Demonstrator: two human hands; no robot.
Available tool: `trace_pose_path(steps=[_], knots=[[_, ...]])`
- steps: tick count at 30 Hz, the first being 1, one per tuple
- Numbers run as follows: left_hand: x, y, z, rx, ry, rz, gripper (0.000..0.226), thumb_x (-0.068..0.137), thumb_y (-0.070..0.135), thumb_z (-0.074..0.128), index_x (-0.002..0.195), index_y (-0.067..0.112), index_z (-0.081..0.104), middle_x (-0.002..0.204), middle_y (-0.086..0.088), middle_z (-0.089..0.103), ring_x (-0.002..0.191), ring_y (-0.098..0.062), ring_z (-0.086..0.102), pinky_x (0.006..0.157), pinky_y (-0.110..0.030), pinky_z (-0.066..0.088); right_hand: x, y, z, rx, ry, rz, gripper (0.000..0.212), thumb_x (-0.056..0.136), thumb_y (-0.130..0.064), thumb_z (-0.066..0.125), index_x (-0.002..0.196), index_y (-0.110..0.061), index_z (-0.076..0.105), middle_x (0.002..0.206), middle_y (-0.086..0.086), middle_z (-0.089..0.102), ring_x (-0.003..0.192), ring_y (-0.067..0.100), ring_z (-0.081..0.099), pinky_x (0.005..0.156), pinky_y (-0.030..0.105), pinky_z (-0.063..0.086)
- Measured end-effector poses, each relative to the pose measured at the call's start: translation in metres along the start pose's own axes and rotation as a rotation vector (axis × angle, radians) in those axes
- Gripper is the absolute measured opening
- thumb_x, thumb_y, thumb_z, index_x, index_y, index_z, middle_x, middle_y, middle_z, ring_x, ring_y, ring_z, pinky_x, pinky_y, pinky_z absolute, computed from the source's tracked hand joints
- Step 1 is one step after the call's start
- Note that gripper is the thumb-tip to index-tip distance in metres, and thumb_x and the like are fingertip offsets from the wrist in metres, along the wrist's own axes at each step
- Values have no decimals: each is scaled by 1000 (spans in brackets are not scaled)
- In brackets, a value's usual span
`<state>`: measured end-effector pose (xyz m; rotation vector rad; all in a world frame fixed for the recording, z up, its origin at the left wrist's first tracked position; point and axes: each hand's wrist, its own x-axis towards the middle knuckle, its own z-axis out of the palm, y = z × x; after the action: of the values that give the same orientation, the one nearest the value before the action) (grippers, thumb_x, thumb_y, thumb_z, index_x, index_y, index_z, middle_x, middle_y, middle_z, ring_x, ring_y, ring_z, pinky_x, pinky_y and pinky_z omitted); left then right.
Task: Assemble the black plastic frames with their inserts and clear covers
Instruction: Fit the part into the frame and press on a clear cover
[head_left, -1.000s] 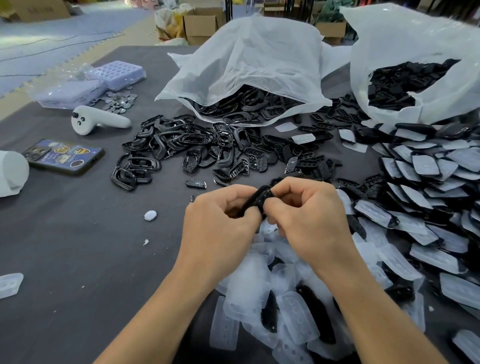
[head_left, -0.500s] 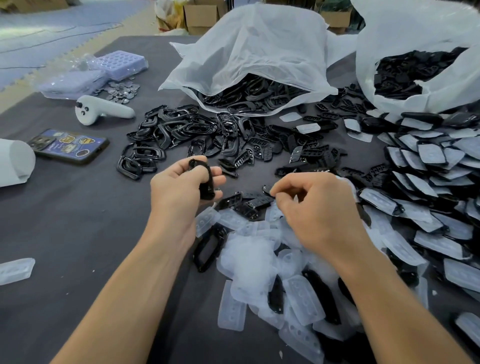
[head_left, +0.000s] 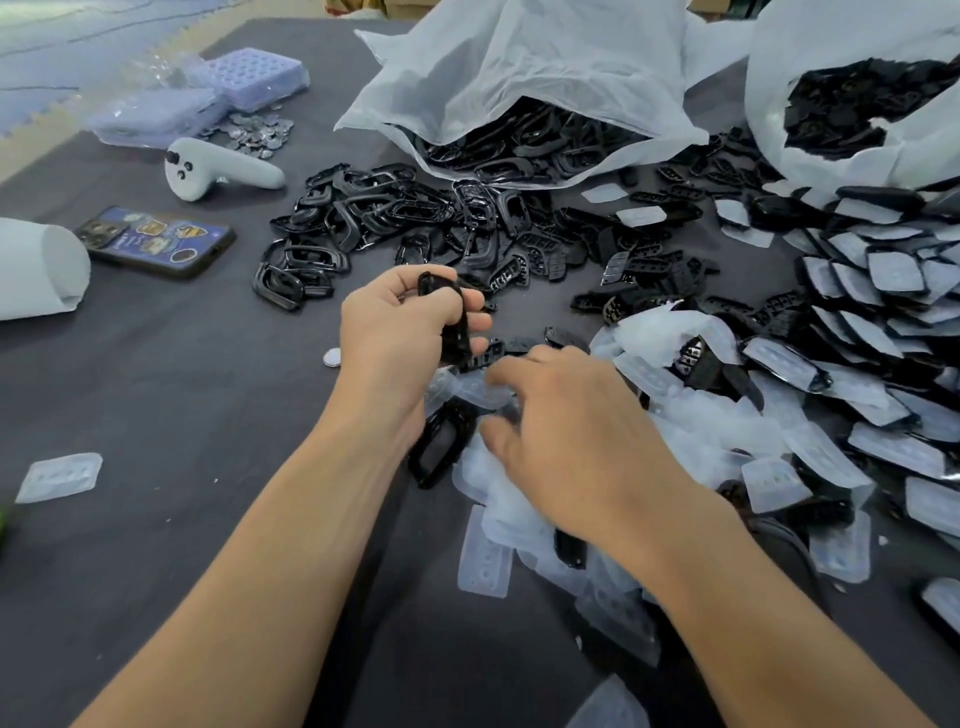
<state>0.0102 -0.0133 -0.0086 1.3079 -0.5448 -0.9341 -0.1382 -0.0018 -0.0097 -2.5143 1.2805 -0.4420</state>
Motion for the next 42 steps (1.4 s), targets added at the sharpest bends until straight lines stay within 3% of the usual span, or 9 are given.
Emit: trace_pose_path(steps=[2,6,10,15,20,27,36,39,42], knots=[[-1,-1,1,-2,-19,-1,27,87,-15,52,90,7,67,73,-10,75,61,-21,71,56,-30,59,2,1,0,39,17,16,31,96,-39,58,126,-30,62,103,-5,62,103,23,55,90,40,43],[-1,-1,3,-8,-15,13,28,86,-15,51,91,7,68,72,-10,75,61,-21,70,56,-29,59,10,-1,3,15,34,44,22,101,-42,51,106,-31,69,94,-5,67,96,26,61,78,39,40],[1,-1,2,-18,4,9,29,86,-15,52,88,10,68,73,-10,76,62,-21,70,59,-30,61,15,-7,8,-43,137,94,12,90,-41,69,96,-32,72,84,-5,72,86,26,67,75,37,31],[2,-1,0,-55,-1,-3,28,86,-14,53,87,9,68,75,-12,75,62,-22,69,58,-30,60,17,-7,16,-118,221,159,6,92,-26,68,86,-27,69,82,-7,53,84,22,57,80,34,31],[3,-1,-1,-44,-28,12,29,85,-15,53,89,9,69,76,-13,76,62,-22,70,58,-30,58,13,10,6,309,390,262,21,97,-28,61,78,-23,68,67,-8,61,65,15,56,64,32,46],[-8,-2,1,20,-518,-119,50,68,-6,51,108,9,77,78,-16,74,61,-23,69,54,-26,56,19,30,-7,888,370,336,15,87,-10,67,79,-22,72,59,-4,68,47,13,62,48,20,46],[-10,-4,2,129,-512,-50,38,67,-2,56,90,12,83,83,-17,77,71,-22,74,61,-27,60,20,45,-5,767,296,276,14,86,-15,81,77,-25,79,67,-10,73,57,3,63,57,19,51],[-10,-6,4,118,-403,38,33,68,-2,55,80,14,82,81,-15,78,70,-21,75,63,-27,60,17,44,-7,620,424,333,13,85,-34,79,72,-30,77,64,-18,70,56,1,63,54,15,45],[-10,-7,5,135,-379,207,34,73,-8,52,82,10,80,79,-14,78,71,-23,73,68,-30,62,18,43,-8,773,399,420,37,90,-57,63,74,-26,72,61,-7,71,49,8,59,56,33,50]])
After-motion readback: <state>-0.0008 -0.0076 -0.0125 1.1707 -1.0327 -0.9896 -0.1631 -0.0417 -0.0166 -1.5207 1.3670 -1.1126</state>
